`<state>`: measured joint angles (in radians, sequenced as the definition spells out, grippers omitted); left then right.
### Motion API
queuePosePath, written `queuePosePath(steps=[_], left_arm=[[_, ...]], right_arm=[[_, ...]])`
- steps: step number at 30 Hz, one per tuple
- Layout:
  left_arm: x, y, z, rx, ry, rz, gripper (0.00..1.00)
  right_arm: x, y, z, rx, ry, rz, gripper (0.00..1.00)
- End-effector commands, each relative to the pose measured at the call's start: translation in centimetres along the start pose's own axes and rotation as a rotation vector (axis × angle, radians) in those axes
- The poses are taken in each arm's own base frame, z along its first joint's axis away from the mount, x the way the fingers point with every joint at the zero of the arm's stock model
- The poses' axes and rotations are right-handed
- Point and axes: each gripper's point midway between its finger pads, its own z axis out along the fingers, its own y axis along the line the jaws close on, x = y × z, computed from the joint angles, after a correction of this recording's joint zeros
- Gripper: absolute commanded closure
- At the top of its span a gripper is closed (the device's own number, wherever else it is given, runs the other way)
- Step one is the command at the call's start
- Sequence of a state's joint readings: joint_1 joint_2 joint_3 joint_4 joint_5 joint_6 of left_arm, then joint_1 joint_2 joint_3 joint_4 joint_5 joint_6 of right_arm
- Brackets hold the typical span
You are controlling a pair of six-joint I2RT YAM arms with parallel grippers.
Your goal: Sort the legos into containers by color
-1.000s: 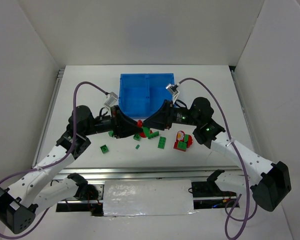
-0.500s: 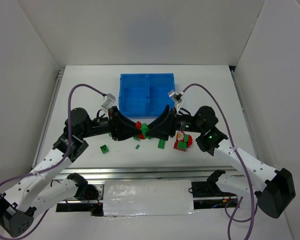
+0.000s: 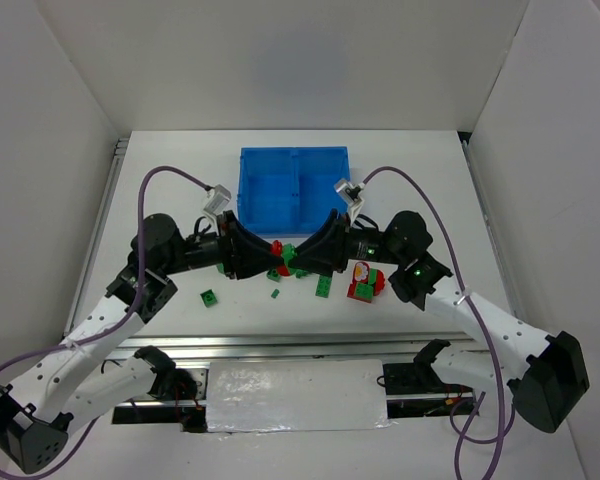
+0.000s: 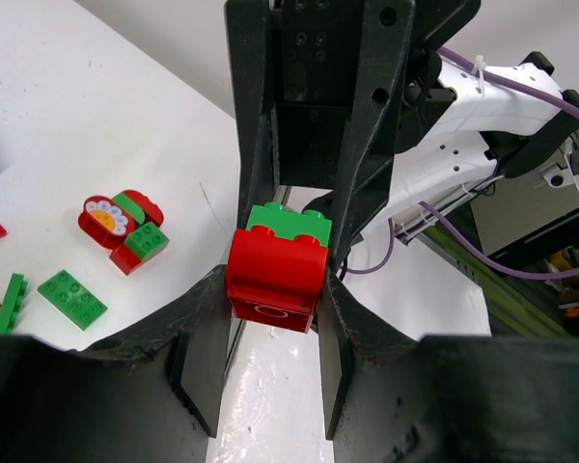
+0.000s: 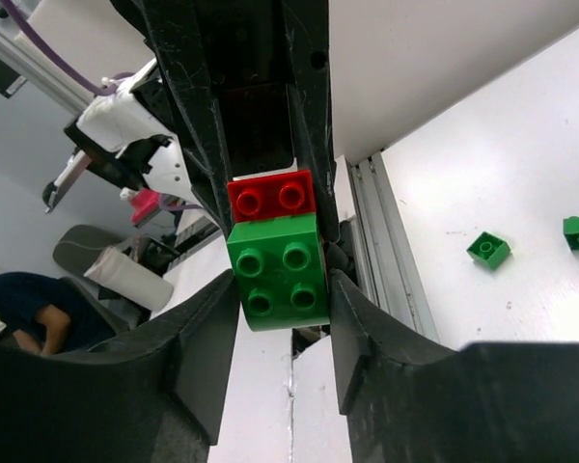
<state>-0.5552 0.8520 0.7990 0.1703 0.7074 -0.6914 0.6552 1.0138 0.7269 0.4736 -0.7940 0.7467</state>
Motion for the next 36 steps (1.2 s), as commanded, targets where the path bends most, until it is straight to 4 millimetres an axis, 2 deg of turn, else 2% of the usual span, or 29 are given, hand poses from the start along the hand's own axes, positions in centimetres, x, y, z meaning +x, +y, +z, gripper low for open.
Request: queuePosePath(steps=[1, 3, 4, 5, 7, 9, 10, 11, 14, 15, 17, 18, 19, 20, 21, 22, 23, 24, 25, 26, 27, 28, 29, 30, 31, 32, 34, 35, 36], left_arm=[[-2.2, -1.6, 0.3, 0.047, -0.044, 0.029, 1.00], [-2.1, -1.6, 0.4, 0.054, -0.038, 0.020, 1.00], [-2.1, -1.6, 0.5, 0.054, -0.037, 0.019, 1.00], [-2.1, -1.5, 0.5, 0.047, -0.035, 0.016, 1.00], [-2.3, -1.3, 0.4, 0.024, -0.034, 0.034, 1.00], [-2.7, 0.5, -0.1, -0.107, -0.047, 0.014, 1.00], [-3.0, 1.3, -0.5, -0.157, -0.057, 0.033, 1.00], [-3.3, 2.3, -1.1, -0.229, -0.072, 0.028, 1.00], [-3.7, 3.3, -2.6, -0.294, -0.082, 0.026, 1.00], [-4.2, 3.8, -3.1, -0.317, -0.100, 0.028, 1.00], [-4.2, 4.2, -3.8, -0.346, -0.104, 0.031, 1.00], [-4.6, 4.9, -4.2, -0.395, -0.126, 0.033, 1.00], [-4.4, 5.6, -4.7, -0.443, -0.123, 0.023, 1.00], [-4.7, 6.1, -5.1, -0.487, -0.132, 0.020, 1.00], [-5.2, 7.3, -5.8, -0.575, -0.157, 0.021, 1.00], [-5.1, 7.9, -6.2, -0.616, -0.151, 0.011, 1.00], [-4.6, 8.4, -6.6, -0.655, -0.125, -0.008, 1.00], [-4.9, 8.4, -6.8, -0.671, -0.128, -0.004, 1.00], [-5.1, 8.6, -7.0, -0.690, -0.136, -0.003, 1.00], [-5.3, 8.4, -7.3, -0.696, -0.145, 0.003, 1.00], [-5.4, 8.4, -7.4, -0.702, -0.152, 0.006, 1.00], [-5.9, 8.7, -7.8, -0.729, -0.172, 0.011, 1.00], [-6.1, 8.7, -8.0, -0.745, -0.177, 0.012, 1.00], [-6.3, 9.0, -8.2, -0.767, -0.187, 0.005, 1.00], [-6.8, 9.6, -8.7, -0.814, -0.210, 0.004, 1.00], [-7.2, 10.1, -8.7, -0.838, -0.215, -0.003, 1.00], [-7.7, 10.7, -8.3, -0.850, -0.222, -0.014, 1.00], [-7.8, 11.5, -7.8, -0.857, -0.214, -0.025, 1.00], [-8.2, 12.2, -7.8, -0.884, -0.227, -0.027, 1.00]], right_arm=[[-1.1, 0.4, 0.6, -0.019, -0.037, -0.056, 0.54], [-1.0, -0.3, 0.9, 0.000, -0.033, -0.050, 0.69], [-0.9, -0.4, 0.9, -0.001, -0.032, -0.053, 0.90], [-0.8, -0.7, 0.9, 0.011, -0.037, -0.051, 1.00], [-1.1, -1.3, 0.3, 0.044, -0.055, -0.059, 1.00], [-2.3, -3.1, -1.8, 0.149, -0.111, -0.074, 1.00], [-3.0, -3.0, -3.0, 0.174, -0.144, -0.102, 1.00], [-3.4, -5.0, -4.8, 0.261, -0.158, -0.097, 1.00], [-4.5, -6.0, -7.3, 0.354, -0.186, -0.135, 1.00], [-3.9, -6.9, -7.8, 0.401, -0.155, -0.139, 1.00], [-5.1, -8.2, -8.4, 0.492, -0.179, -0.157, 1.00], [-5.1, -9.3, -8.8, 0.552, -0.178, -0.133, 1.00], [-5.9, -12.8, -9.7, 0.710, -0.214, -0.090, 1.00], [-7.9, -13.6, -9.8, 0.782, -0.240, -0.085, 1.00], [-7.1, -15.7, -10.5, 0.886, -0.197, -0.033, 0.99], [-6.9, -20.0, -11.7, 1.056, -0.184, 0.013, 0.99], [-8.8, -20.8, -11.5, 1.099, -0.200, 0.005, 0.95], [-8.7, -22.3, -11.8, 1.152, -0.178, 0.022, 0.90], [-7.7, -25.2, -11.7, 1.203, -0.129, 0.058, 0.87], [-9.5, -25.6, -11.0, 1.209, -0.140, 0.039, 0.83], [-9.7, -26.5, -10.6, 1.223, -0.130, 0.037, 0.81], [-8.8, -28.9, -10.2, 1.248, -0.086, 0.063, 0.81], [-10.3, -29.2, -9.4, 1.244, -0.096, 0.056, 0.80], [-10.4, -30.1, -9.3, 1.257, -0.082, 0.062, 0.80], [-9.4, -32.3, -9.1, 1.290, -0.044, 0.084, 0.80], [-10.7, -32.6, -8.6, 1.290, -0.054, 0.071, 0.79], [-9.5, -34.4, -8.1, 1.295, -0.003, 0.095, 0.65], [-10.1, -34.5, -7.6, 1.285, -0.008, 0.086, 0.37], [-10.3, -34.7, -7.4, 1.287, -0.006, 0.083, 0.30]])
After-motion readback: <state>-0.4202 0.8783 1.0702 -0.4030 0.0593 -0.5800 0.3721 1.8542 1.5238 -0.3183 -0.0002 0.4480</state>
